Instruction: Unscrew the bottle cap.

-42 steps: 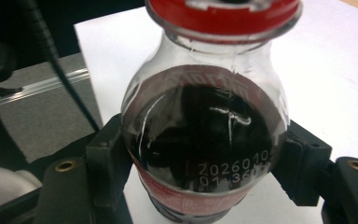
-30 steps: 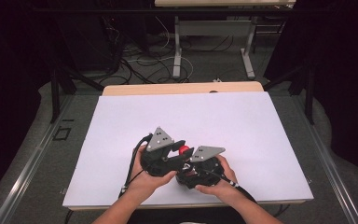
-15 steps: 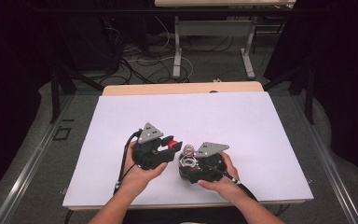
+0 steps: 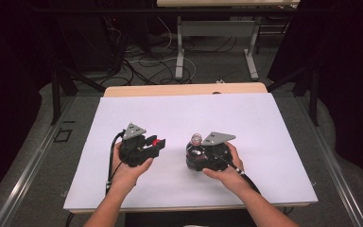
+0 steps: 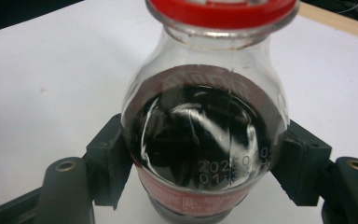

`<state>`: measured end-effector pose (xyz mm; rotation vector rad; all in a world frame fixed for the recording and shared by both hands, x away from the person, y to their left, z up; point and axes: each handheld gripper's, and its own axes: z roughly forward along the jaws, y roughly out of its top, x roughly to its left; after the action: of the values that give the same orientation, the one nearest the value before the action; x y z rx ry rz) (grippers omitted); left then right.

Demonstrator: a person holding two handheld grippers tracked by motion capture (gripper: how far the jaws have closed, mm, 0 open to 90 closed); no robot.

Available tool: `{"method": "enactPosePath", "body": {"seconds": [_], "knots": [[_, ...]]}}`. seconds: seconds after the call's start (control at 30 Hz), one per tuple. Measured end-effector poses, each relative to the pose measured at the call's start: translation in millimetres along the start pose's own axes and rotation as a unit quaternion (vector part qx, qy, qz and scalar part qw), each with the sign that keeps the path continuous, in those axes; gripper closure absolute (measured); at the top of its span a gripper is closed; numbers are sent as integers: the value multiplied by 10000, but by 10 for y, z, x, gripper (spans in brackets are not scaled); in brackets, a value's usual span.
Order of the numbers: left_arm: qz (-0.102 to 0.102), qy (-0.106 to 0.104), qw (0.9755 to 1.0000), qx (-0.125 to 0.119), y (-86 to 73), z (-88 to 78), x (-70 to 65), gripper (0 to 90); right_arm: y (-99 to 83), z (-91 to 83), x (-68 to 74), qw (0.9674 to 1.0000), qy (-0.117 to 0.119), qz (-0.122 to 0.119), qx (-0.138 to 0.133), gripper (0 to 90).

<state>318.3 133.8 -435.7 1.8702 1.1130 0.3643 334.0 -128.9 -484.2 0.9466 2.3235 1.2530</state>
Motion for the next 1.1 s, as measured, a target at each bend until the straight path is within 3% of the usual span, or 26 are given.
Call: {"method": "enactPosePath", "body": {"seconds": [0.33, 0.47, 0.73, 0.9, 1.1], "knots": [[-54, 173, 9998, 34, -61, 14, 148, 615, 332, 233, -314, 9987, -443, 239, -78, 295], [-86, 138, 9998, 113, -87, 38, 181, 615, 433, 398, -450, 9976, -651, 244, -18, 296], [-103, 202, 9997, 90, -125, 89, 218, 615, 514, 768, -714, 9930, -1014, 585, 137, 295], [-124, 177, 9996, 160, -142, 92, 243, 615, 511, 909, -811, 9927, -1055, 569, 159, 295], [-136, 202, 9995, 216, -167, 108, 299, 615, 498, 975, -820, 9935, -933, 635, 158, 294]]}}
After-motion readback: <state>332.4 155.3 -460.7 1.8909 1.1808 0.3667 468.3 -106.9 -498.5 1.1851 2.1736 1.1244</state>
